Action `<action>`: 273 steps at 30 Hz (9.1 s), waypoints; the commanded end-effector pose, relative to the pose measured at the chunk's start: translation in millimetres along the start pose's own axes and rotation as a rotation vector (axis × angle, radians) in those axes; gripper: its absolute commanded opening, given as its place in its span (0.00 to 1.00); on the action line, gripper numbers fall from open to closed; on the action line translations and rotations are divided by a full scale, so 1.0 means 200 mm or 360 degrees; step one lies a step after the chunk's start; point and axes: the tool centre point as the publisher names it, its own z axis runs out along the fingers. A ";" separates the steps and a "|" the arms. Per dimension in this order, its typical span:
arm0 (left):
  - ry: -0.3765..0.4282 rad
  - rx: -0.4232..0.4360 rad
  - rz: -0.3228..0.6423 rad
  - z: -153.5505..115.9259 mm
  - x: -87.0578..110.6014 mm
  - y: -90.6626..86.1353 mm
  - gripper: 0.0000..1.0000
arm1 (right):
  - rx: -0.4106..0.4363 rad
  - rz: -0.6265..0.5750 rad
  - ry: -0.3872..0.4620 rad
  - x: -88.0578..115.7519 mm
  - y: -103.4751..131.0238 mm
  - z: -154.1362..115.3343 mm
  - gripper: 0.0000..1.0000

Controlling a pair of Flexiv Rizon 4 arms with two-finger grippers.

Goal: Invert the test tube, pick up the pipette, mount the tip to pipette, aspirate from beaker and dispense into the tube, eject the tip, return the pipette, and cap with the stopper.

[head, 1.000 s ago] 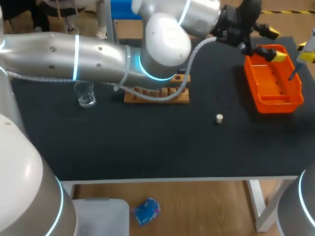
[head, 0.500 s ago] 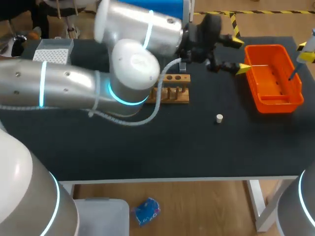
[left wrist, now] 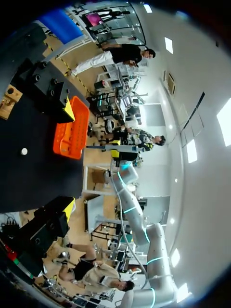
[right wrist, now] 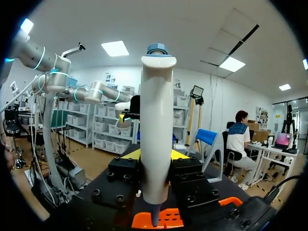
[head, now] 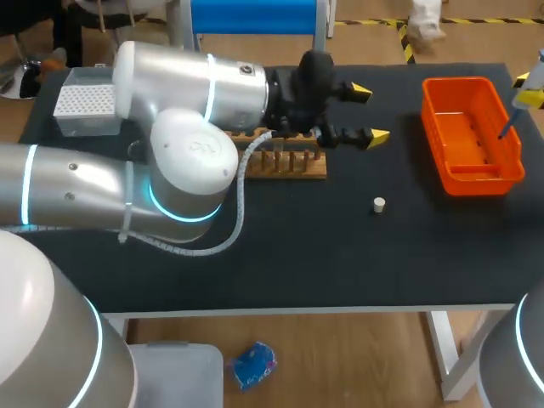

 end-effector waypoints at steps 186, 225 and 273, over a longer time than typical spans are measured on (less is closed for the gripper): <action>-0.0150 0.0331 0.0072 -0.44 -0.23 0.25 1.00 | 0.0119 -0.0035 0.0113 0.38 -0.14 1.23 0.00; -0.0101 0.0463 -0.0058 -0.48 -0.20 0.18 1.00 | 0.0030 0.0025 0.0273 0.40 -0.19 1.62 0.00; -0.0101 0.0463 -0.0058 -0.48 -0.20 0.18 1.00 | 0.0021 0.0078 0.0313 0.28 -0.15 2.00 0.00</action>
